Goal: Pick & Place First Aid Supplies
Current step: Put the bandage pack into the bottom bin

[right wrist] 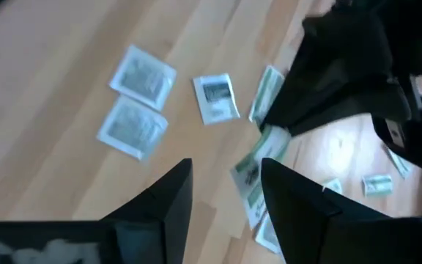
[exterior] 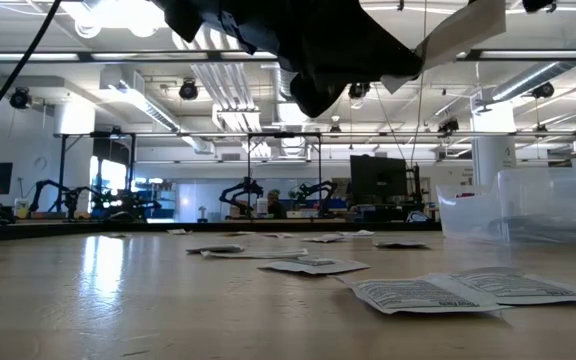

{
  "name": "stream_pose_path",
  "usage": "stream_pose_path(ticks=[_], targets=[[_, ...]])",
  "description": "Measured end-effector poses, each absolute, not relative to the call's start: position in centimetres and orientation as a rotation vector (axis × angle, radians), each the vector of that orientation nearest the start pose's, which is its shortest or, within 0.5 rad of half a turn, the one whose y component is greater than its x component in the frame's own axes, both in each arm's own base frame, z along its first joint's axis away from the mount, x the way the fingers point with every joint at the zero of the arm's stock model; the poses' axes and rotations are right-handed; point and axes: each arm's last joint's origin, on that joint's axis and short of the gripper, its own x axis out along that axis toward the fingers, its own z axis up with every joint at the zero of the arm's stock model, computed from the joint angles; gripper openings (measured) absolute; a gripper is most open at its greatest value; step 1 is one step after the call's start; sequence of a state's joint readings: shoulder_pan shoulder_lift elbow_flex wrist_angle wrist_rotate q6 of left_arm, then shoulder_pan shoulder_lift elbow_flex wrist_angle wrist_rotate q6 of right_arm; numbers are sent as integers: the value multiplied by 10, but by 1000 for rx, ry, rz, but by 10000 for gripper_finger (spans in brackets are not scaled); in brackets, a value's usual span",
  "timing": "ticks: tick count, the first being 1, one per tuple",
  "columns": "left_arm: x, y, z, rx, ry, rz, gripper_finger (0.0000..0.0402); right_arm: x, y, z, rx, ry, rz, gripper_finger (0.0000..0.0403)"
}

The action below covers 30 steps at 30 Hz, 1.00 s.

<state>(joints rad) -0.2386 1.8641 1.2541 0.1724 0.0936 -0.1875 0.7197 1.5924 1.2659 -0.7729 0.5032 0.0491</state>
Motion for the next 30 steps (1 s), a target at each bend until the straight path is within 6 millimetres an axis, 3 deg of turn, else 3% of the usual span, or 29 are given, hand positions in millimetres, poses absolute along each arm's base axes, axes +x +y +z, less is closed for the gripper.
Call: stream_pose_path(ticks=[8,12,20,30], targets=[[407,-102,225,-151,457,-285,1,256,202,256,-632,896,60,162],[407,-102,225,-149,452,-287,1,256,201,254,-629,911,49,126],[407,-102,226,-149,446,-287,2,257,199,254,-602,918,27,16],[407,-102,226,-136,443,-289,22,253,193,252,-572,973,-25,8]])
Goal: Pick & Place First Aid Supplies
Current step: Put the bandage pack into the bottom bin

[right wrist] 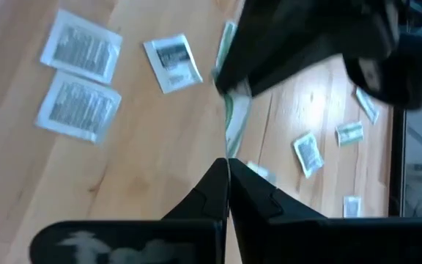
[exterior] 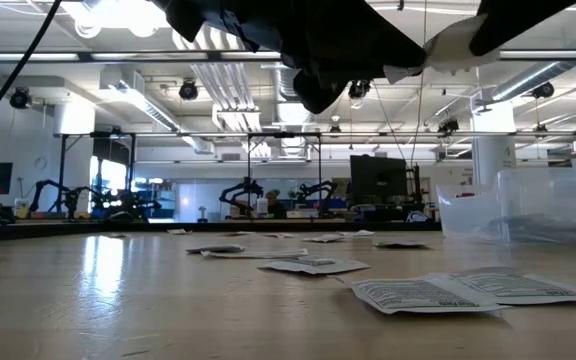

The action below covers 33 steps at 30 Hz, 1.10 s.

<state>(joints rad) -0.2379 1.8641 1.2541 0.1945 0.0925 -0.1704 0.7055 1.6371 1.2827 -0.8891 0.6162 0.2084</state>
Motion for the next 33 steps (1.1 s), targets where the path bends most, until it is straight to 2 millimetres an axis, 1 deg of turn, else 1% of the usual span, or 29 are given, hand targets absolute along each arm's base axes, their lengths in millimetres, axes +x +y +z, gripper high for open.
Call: stream_pose_path(ticks=[4,9,14,18,21,26,33], targets=[[408,-101,226,-103,436,-291,47,248,189,250,-560,1023,-60,8],[408,-101,226,-91,436,-291,91,242,185,251,-540,1068,-90,8],[407,-101,225,-86,445,-290,137,237,183,256,-516,1089,-71,8],[407,-101,224,-61,450,-275,164,231,180,263,-492,1099,-49,8],[407,-100,223,-53,459,-248,173,225,177,268,-470,1132,-31,8],[406,-100,222,-18,470,-244,174,214,170,276,-401,1179,-23,8],[404,-109,222,59,459,-283,174,200,161,292,-298,1211,14,8]])
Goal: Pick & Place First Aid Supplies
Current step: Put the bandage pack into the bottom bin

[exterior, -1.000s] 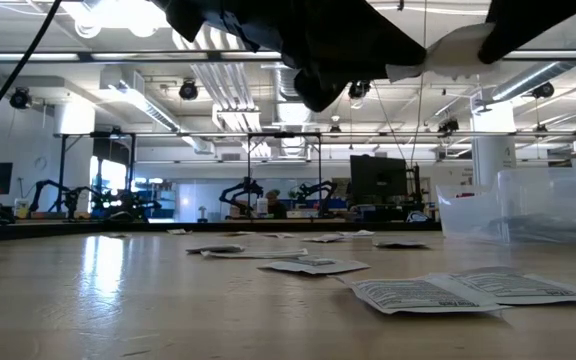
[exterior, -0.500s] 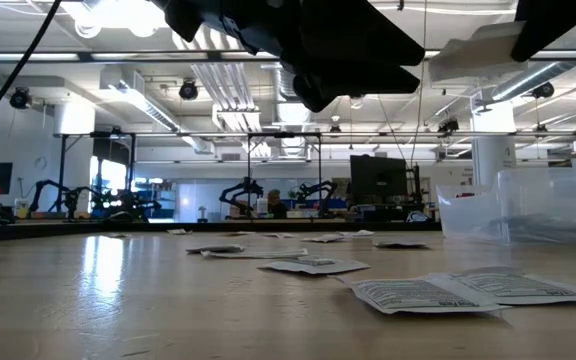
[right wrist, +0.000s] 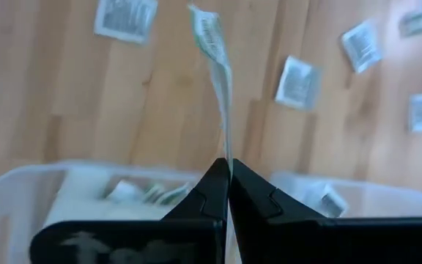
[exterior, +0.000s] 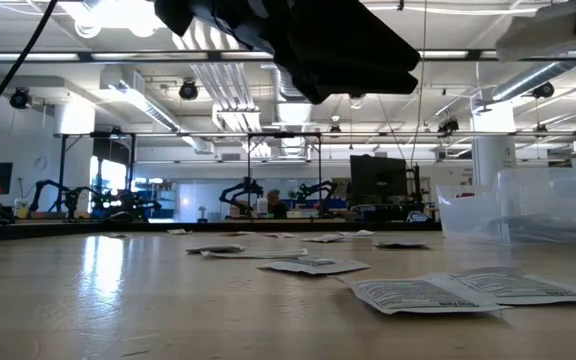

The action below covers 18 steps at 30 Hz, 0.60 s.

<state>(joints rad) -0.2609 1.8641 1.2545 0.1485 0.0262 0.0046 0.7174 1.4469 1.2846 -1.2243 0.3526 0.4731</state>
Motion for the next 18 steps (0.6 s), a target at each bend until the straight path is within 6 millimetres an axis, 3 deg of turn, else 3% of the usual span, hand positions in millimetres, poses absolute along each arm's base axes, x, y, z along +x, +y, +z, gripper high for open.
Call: stream_pose_path(ticks=[10,18], targets=[[398,-114,215,144,541,-236,174,174,150,300,-32,1435,70,8],[396,-112,211,169,586,-185,174,160,147,290,54,1551,96,8]])
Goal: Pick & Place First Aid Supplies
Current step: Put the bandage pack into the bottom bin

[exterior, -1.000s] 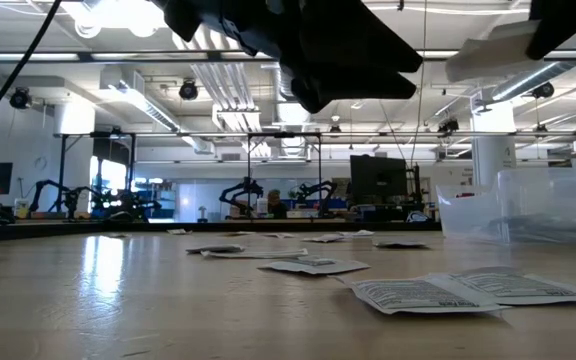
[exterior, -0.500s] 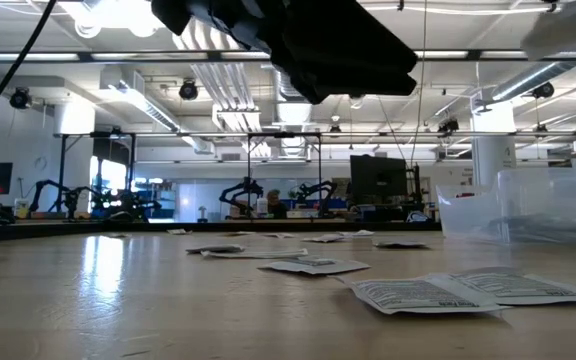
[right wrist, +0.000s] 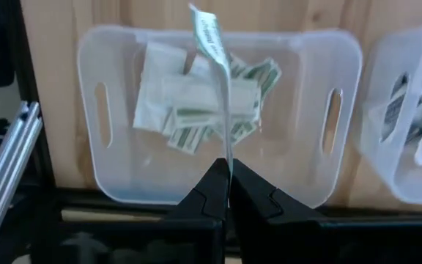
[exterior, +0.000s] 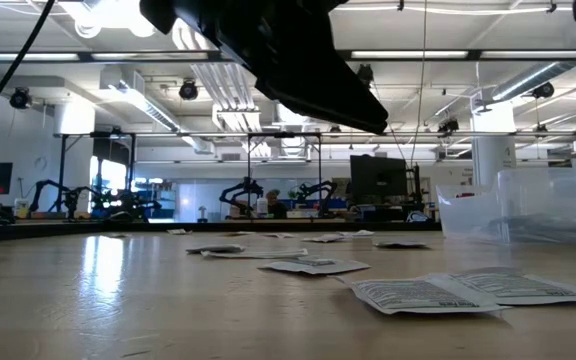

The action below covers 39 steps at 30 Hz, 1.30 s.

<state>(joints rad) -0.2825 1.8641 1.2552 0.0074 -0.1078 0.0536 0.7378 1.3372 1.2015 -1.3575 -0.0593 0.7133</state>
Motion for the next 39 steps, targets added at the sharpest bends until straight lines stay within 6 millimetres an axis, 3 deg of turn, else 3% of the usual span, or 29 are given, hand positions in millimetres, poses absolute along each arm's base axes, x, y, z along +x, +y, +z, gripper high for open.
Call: stream_pose_path(ticks=[16,31,39], targets=[[396,-111,210,171,590,-171,174,120,138,260,184,1634,20,8],[393,-111,208,195,624,-131,174,119,144,235,295,1584,98,8],[388,-111,205,208,703,-113,174,120,145,230,303,1577,103,8]])
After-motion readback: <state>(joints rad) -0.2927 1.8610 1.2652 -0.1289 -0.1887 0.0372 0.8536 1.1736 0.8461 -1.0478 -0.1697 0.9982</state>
